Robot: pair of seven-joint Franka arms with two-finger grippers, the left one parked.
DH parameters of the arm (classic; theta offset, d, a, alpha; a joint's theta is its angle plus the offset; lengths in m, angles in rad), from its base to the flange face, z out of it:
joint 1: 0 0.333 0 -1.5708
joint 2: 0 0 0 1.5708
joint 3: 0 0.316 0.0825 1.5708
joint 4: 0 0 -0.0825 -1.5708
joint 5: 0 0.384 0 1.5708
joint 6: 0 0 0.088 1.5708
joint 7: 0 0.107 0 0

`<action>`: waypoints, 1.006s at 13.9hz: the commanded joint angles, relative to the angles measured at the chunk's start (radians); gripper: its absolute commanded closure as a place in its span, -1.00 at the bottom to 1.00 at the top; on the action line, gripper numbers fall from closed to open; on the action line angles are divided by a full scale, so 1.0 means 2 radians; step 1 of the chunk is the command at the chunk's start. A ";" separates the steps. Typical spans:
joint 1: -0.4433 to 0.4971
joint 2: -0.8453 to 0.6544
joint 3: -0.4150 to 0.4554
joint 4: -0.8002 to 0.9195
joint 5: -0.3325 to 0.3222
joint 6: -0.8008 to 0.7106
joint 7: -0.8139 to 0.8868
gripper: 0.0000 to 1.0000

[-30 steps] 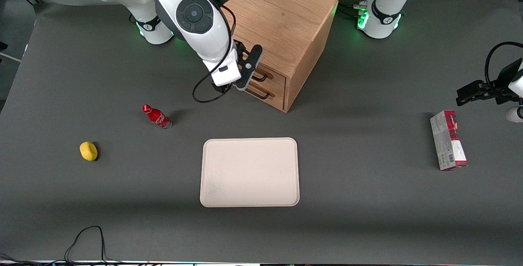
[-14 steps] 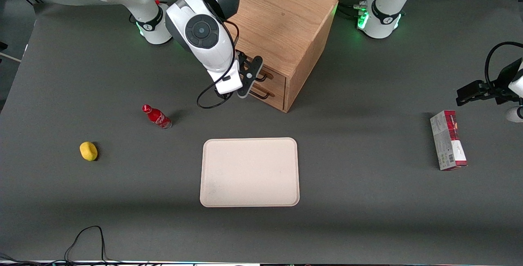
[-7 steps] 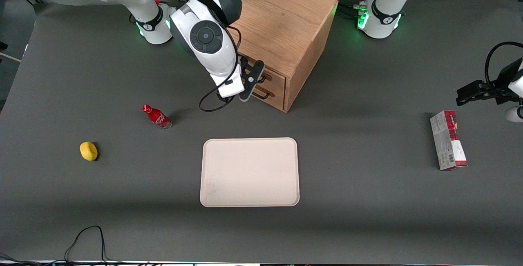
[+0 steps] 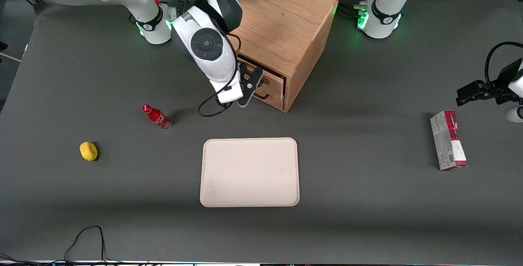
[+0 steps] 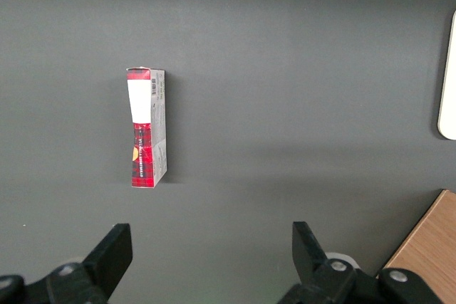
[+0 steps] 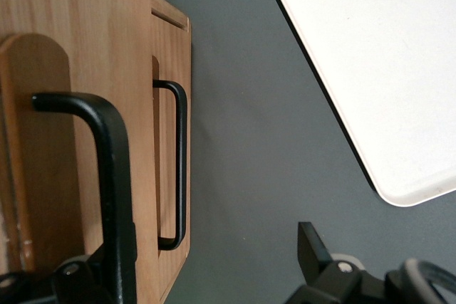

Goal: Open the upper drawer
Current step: 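Pull the upper drawer outward by its handle with the right gripper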

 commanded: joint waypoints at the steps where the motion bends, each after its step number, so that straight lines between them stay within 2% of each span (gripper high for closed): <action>1: -0.011 0.005 -0.001 0.013 -0.010 0.005 0.004 -1.00; 14: -0.065 0.052 0.000 0.084 -0.007 -0.007 -0.043 -1.00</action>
